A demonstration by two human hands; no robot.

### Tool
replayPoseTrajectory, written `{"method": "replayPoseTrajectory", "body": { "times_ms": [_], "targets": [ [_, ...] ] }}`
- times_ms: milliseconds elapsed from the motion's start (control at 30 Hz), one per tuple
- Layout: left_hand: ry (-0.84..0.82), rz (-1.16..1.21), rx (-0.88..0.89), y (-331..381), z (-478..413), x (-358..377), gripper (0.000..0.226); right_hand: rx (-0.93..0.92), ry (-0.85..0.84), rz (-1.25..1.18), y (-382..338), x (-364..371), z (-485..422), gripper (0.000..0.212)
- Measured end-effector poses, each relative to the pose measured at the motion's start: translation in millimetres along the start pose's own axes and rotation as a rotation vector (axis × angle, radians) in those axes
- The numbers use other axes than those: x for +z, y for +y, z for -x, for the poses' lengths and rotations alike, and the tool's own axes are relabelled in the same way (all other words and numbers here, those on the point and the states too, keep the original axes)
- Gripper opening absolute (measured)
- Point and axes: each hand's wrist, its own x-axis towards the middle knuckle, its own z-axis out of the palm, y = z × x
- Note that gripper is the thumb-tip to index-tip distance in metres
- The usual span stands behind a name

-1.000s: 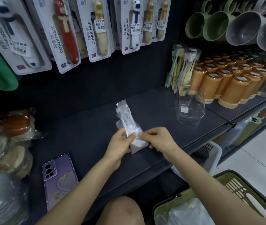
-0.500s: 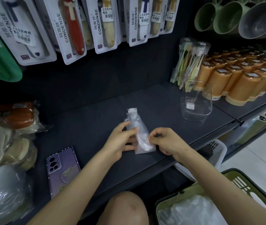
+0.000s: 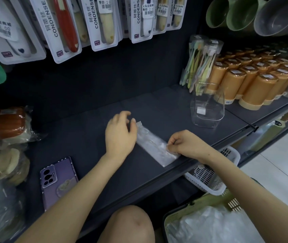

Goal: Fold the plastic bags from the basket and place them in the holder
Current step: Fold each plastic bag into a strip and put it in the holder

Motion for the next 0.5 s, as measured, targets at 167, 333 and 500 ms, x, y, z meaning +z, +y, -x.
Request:
{"method": "replayPoseTrajectory", "body": {
  "times_ms": [167, 333, 500],
  "targets": [
    [-0.366, -0.134, 0.594, -14, 12, 4, 0.044, -0.032, -0.041, 0.031, 10, -13, -7, 0.006],
    [-0.643, -0.248, 0.495, -12, 24, 10, 0.063, -0.047, -0.050, 0.052, 19, -17, -13, 0.007],
    [-0.706, -0.317, 0.401, -16, 35, 14, 0.096, -0.051, 0.005, -0.037, 23, -22, -7, 0.009]
  ]
}}
